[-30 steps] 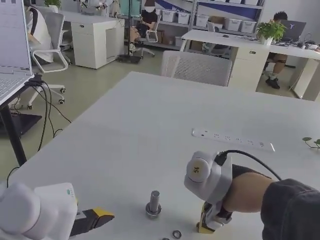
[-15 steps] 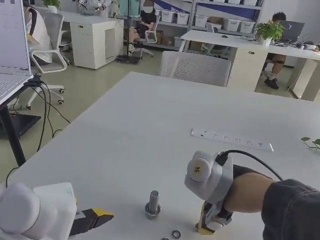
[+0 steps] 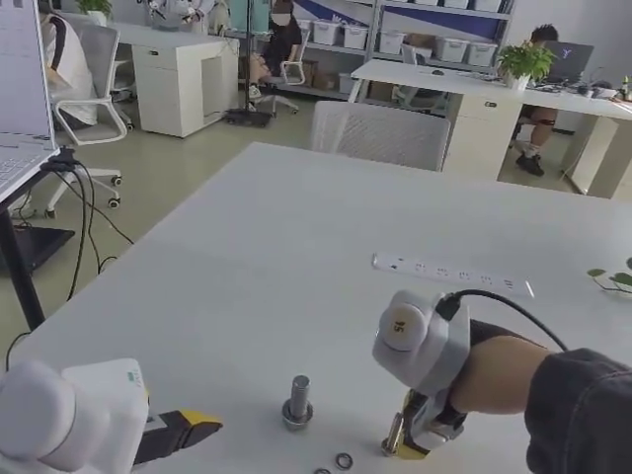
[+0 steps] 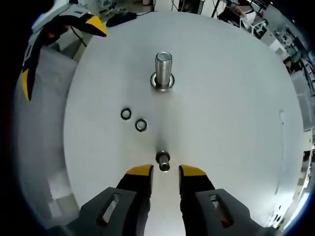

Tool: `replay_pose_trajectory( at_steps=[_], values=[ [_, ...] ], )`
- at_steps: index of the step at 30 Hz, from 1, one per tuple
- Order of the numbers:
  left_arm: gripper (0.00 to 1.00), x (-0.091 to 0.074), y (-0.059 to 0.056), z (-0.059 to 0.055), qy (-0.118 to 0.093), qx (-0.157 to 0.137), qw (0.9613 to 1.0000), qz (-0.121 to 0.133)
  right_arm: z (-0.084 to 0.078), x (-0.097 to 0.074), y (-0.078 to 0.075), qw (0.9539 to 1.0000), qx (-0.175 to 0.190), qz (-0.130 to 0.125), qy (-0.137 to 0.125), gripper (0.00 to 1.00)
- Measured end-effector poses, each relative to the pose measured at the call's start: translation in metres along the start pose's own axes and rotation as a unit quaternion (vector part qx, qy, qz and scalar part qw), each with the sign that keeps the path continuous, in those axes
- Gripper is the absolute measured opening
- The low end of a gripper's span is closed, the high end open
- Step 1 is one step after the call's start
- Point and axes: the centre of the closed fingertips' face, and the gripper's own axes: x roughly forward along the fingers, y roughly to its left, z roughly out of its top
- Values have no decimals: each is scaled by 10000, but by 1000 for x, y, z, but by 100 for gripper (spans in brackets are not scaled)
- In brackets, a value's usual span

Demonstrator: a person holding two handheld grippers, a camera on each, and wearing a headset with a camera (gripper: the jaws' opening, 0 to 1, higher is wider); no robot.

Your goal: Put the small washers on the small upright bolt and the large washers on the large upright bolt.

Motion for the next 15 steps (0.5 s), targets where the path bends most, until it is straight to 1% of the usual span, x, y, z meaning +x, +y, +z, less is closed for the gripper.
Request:
replay_pose_trajectory(
  at_steps=[5,15],
  values=[
    [93,0,0,1,-8,10,10000,-7,-5,-2,0,10000,44,-28,-4,23],
    [93,1,-1,2,-20,35,10000,-14,-14,-6,8,9999,92,-60,-29,25]
  ],
)
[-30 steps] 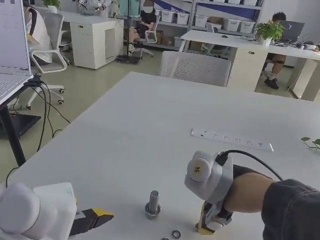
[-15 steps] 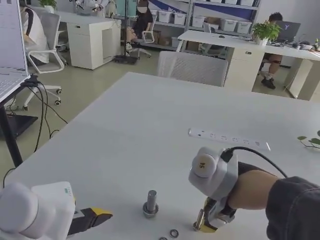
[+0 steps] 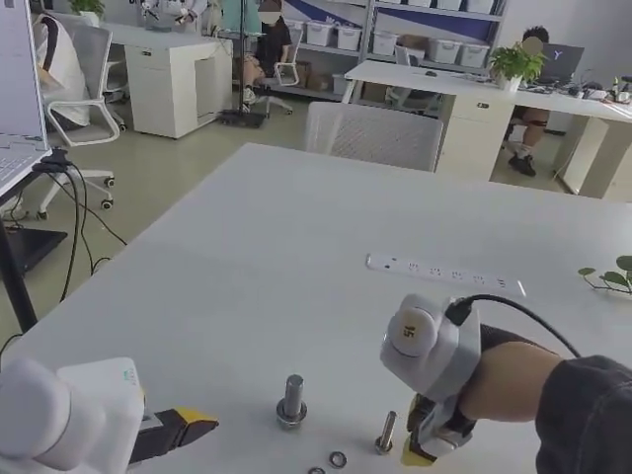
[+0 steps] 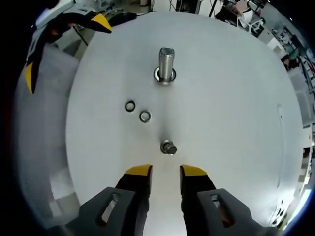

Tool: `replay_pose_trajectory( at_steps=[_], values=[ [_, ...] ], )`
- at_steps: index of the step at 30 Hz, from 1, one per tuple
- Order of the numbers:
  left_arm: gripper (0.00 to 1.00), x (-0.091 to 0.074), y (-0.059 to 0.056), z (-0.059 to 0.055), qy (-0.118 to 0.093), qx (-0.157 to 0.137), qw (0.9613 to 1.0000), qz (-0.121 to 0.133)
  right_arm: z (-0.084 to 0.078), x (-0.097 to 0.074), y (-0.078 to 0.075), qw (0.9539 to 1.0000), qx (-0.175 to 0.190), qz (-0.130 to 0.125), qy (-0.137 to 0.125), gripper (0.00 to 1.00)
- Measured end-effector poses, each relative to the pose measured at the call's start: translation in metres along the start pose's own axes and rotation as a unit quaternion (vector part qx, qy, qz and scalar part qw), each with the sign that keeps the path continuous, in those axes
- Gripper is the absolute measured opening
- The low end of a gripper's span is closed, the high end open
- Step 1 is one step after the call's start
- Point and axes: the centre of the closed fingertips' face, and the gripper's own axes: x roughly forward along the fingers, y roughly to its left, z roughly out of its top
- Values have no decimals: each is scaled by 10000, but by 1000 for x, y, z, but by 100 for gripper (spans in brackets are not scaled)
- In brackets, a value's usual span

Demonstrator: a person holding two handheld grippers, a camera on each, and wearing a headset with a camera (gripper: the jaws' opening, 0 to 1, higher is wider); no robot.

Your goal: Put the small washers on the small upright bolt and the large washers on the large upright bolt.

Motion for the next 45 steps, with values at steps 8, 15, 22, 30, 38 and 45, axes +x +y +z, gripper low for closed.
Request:
replay_pose_trajectory(
  at_steps=[8,15,22,30,38,45],
  values=[
    [93,0,-1,1,-10,15,10000,-23,-5,-5,13,10000,7,2,-51,24],
    [93,0,-1,1,-8,20,10000,-37,-7,-8,26,9999,-21,30,-94,24],
    [93,1,-2,1,-9,37,10000,-49,-7,-7,40,9998,-13,114,-137,25],
    [93,1,-3,3,-31,48,10000,-53,5,-8,50,9995,-120,200,-216,25],
    [93,0,-3,4,-48,55,10000,-55,29,-10,55,9986,-344,228,-329,25],
    [93,0,-4,5,-58,58,10000,-45,42,-9,49,9982,-454,204,-330,24]
  ],
)
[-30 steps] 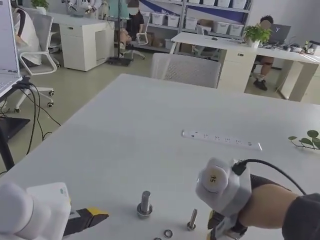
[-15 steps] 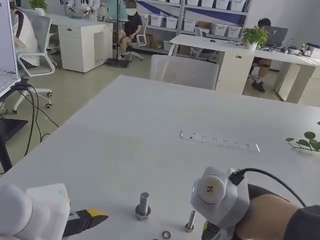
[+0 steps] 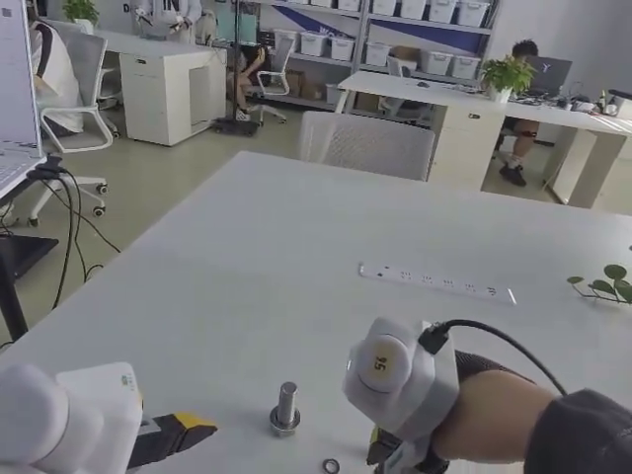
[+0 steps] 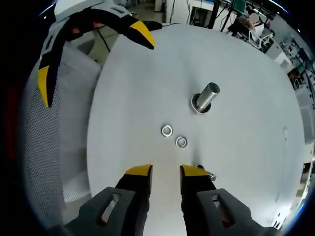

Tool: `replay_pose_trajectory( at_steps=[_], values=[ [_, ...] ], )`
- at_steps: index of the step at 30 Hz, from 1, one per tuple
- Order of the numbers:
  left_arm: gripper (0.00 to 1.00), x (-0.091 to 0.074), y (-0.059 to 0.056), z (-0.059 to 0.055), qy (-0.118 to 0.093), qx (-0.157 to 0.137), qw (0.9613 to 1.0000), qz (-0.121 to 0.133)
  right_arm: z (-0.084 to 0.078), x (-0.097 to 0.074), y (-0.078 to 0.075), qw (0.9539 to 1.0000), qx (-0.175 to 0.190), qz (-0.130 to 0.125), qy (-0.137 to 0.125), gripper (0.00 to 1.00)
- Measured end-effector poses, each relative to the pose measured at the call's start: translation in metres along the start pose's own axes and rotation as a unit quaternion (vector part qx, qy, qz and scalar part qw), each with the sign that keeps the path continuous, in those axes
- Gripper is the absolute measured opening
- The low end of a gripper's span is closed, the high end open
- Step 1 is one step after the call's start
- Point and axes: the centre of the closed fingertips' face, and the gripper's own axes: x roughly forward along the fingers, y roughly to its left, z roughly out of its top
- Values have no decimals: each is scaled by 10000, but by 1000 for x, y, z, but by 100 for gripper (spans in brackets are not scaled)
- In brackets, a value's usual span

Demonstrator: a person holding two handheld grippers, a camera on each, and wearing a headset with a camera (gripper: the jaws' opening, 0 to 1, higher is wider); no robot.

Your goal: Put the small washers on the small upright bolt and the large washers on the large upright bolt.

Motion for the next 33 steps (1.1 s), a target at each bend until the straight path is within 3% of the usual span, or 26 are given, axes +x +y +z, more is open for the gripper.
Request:
replay_pose_trajectory(
  at_steps=[14,33],
  values=[
    [93,-1,0,0,-26,-19,10000,17,20,9,-9,9999,-97,-12,-56,24],
    [93,-1,1,-2,-24,-34,10000,26,22,30,-15,9999,-47,2,93,22]
  ],
)
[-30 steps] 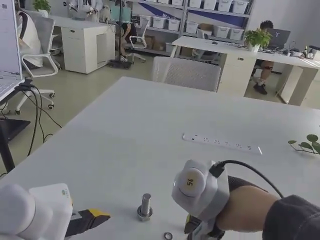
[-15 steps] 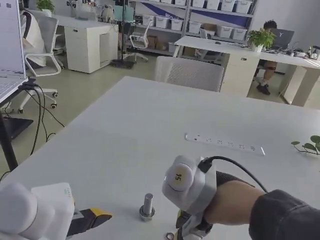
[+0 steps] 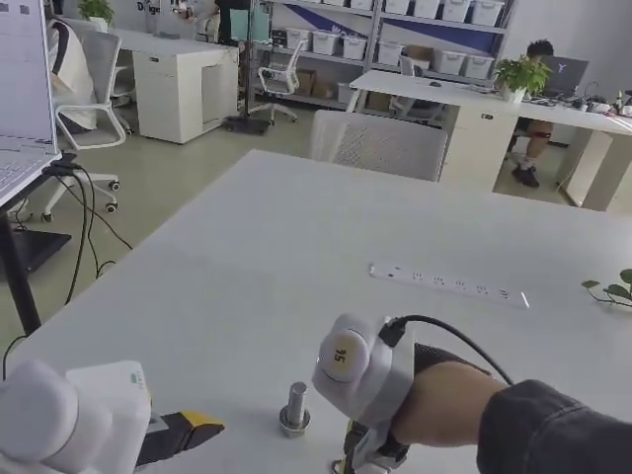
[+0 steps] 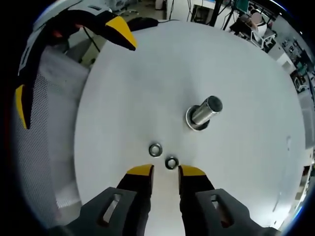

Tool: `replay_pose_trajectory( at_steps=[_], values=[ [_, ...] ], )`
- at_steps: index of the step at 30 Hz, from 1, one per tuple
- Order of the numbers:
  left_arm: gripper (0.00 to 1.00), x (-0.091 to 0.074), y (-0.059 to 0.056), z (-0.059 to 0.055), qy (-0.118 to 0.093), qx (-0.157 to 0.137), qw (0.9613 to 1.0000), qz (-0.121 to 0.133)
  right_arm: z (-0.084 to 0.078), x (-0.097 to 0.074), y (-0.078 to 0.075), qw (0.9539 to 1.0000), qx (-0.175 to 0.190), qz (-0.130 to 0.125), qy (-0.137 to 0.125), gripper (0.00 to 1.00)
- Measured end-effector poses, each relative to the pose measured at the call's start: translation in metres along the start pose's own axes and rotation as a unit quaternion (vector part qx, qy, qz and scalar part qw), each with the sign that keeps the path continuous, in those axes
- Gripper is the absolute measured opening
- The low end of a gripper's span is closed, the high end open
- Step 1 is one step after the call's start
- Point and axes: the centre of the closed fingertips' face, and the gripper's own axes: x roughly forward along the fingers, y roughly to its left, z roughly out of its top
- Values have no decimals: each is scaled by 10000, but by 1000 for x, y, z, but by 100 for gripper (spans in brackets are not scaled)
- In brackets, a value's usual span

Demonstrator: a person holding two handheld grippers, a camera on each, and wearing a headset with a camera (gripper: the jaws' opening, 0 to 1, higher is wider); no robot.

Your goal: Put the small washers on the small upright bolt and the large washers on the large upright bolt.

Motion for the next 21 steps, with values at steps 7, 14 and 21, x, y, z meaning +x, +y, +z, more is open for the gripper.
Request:
replay_pose_trajectory(
  at_steps=[7,14,21],
  values=[
    [93,0,0,-1,16,-8,10000,-4,-1,5,-5,10000,-11,-46,42,22],
    [93,0,0,-1,15,-18,10000,-3,0,9,-6,9999,-57,-32,82,21],
    [93,-1,1,-2,12,-46,10000,10,-2,13,-7,9999,-39,-30,116,21]
  ],
)
